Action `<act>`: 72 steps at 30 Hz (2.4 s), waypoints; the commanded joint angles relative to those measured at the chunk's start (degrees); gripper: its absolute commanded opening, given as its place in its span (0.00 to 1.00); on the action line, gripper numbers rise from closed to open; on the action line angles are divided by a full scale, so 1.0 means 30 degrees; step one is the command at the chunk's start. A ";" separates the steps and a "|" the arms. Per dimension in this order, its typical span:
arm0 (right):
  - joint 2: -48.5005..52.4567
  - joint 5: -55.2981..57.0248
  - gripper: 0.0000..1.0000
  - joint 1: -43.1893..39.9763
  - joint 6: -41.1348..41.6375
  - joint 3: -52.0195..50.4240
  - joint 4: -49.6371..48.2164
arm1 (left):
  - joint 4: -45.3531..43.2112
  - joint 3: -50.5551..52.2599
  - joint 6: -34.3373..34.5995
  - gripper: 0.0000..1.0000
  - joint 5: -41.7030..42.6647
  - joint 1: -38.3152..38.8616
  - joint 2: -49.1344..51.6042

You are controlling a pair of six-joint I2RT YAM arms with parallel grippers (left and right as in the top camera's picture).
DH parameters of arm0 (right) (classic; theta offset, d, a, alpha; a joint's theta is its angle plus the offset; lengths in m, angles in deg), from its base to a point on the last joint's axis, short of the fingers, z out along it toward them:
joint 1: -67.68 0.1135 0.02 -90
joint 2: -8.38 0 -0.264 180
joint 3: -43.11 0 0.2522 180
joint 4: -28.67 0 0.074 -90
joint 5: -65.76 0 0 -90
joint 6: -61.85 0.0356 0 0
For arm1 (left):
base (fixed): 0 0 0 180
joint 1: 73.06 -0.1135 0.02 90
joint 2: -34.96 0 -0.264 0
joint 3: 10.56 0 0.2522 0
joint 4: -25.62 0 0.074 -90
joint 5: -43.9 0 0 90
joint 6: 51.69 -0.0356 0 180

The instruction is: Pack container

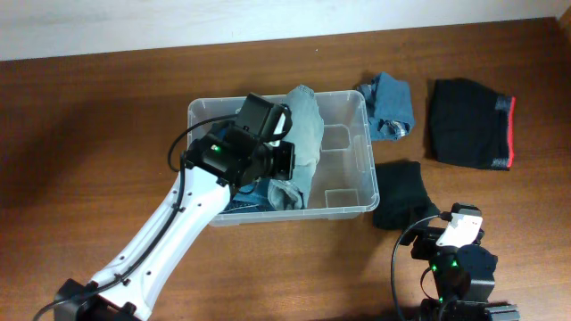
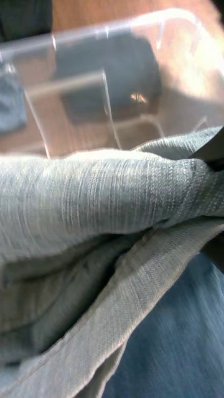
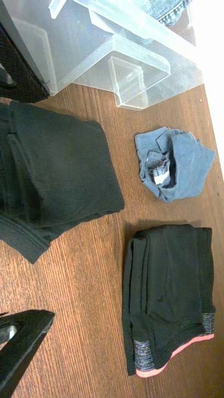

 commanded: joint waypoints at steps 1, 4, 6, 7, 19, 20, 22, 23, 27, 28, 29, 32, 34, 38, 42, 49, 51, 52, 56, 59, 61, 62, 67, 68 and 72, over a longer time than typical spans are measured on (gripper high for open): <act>-0.0109 -0.0095 0.98 -0.0124 -0.0131 -0.0124 0.0022 | 0.1115 0.0466 0.0874 0.01 -0.1115 -0.1239 -0.0568; -0.0109 -0.0095 0.98 -0.0124 -0.0138 -0.0124 0.0022 | 0.2317 0.0466 0.1880 0.00 -0.1107 -0.1712 -0.0576; -0.0109 -0.0095 0.98 -0.0124 -0.0131 -0.0124 0.0022 | 0.3177 0.0466 0.2273 0.00 -0.1144 -0.1807 -0.0619; -0.0109 -0.0095 0.98 -0.0124 -0.0138 -0.0124 0.0015 | 0.3446 0.0466 0.2317 0.01 -0.1268 -0.1807 -0.0641; -0.0109 -0.0095 0.98 -0.0124 -0.0131 -0.0124 0.0015 | 0.7453 0.0444 0.5676 0.25 -0.6492 -0.2025 -0.0816; -0.0109 -0.0095 0.98 -0.0124 -0.0138 -0.0124 0.0015 | 0.7468 0.0437 0.5676 0.29 -0.6856 -0.2186 -0.0911; -0.0109 -0.0095 0.98 -0.0124 -0.0138 -0.0124 0.0022 | 0.7475 0.0423 0.5668 0.39 -0.7271 -0.2659 -0.1311; -0.0109 -0.0095 0.98 -0.0124 -0.0131 -0.0124 0.0015 | 0.7482 0.0423 0.5661 0.43 -0.7453 -0.3038 -0.1661; -0.0109 -0.0095 0.98 -0.0124 -0.0138 -0.0124 0.0015 | 0.7490 0.0423 0.5639 0.50 -0.8145 -0.5136 -0.3883; -0.0109 -0.0095 0.98 -0.0124 -0.0131 -0.0124 0.0022 | 0.7431 0.0423 0.5632 0.51 -0.8174 -0.5574 -0.4422; -0.0109 -0.0095 0.98 -0.0124 -0.0138 -0.0124 0.0022 | 0.7111 0.0423 0.5515 0.51 -0.7919 -0.5931 -0.4962; -0.0109 -0.0095 0.98 -0.0124 -0.0138 -0.0124 0.0022 | 0.3475 0.0423 0.0131 0.49 -0.2951 -0.5836 -0.5807; -0.0109 -0.0095 0.98 -0.0124 -0.0138 -0.0124 0.0015 | 0.1683 0.0430 -0.3286 0.49 -0.0707 -0.5187 -0.5479; -0.0109 -0.0095 0.98 -0.0124 -0.0138 -0.0124 0.0022 | -0.0532 0.0430 -0.7992 0.49 -0.0437 -0.3716 -0.2317; -0.0109 -0.0095 0.98 -0.0124 -0.0131 -0.0124 0.0022 | -0.1683 0.0423 -0.9901 0.50 0.0342 -0.3708 0.0962; -0.0109 -0.0095 0.98 -0.0124 -0.0131 -0.0124 0.0015 | -0.2339 0.0415 -0.9901 0.62 0.0976 -0.3759 0.2608; -0.0109 -0.0095 0.98 -0.0124 -0.0131 -0.0124 0.0022 | -0.2149 0.0393 -0.9821 0.66 -0.0029 -0.3825 0.2608; -0.0109 -0.0095 0.98 -0.0124 -0.0131 -0.0124 0.0015 | -0.1785 0.0393 -0.9632 0.66 -0.0678 -0.3934 0.2616; -0.0109 -0.0095 0.98 -0.0124 -0.0138 -0.0124 0.0015 | 0.0736 0.0401 -0.8284 0.65 -0.3337 -0.5136 0.2798; -0.0109 -0.0095 0.99 -0.0124 -0.0131 -0.0124 0.0015 | 0.1260 0.0510 -0.8276 0.63 -0.3162 -0.6200 0.3424; -0.0109 -0.0095 0.98 -0.0124 -0.0131 -0.0124 0.0022 | 0.1173 0.0503 -0.7978 0.58 -0.2849 -0.6513 0.3876; -0.0109 -0.0095 0.98 -0.0124 -0.0138 -0.0124 0.0022 | 0.1107 0.0503 -0.7934 0.57 -0.2565 -0.6572 0.4000; -0.0109 -0.0095 0.98 -0.0124 -0.0138 -0.0124 0.0015 | 0.3016 -0.1625 -0.7934 0.53 -0.0510 -0.6630 0.3075; -0.0109 -0.0095 0.98 -0.0124 -0.0138 -0.0124 0.0022 | 0.3679 -0.2310 -0.7934 0.53 -0.0393 -0.6564 0.2812; -0.0109 -0.0095 0.98 -0.0124 -0.0138 -0.0124 0.0015 | 0.7890 -0.6375 -0.8408 0.57 -0.0437 -0.5690 0.1530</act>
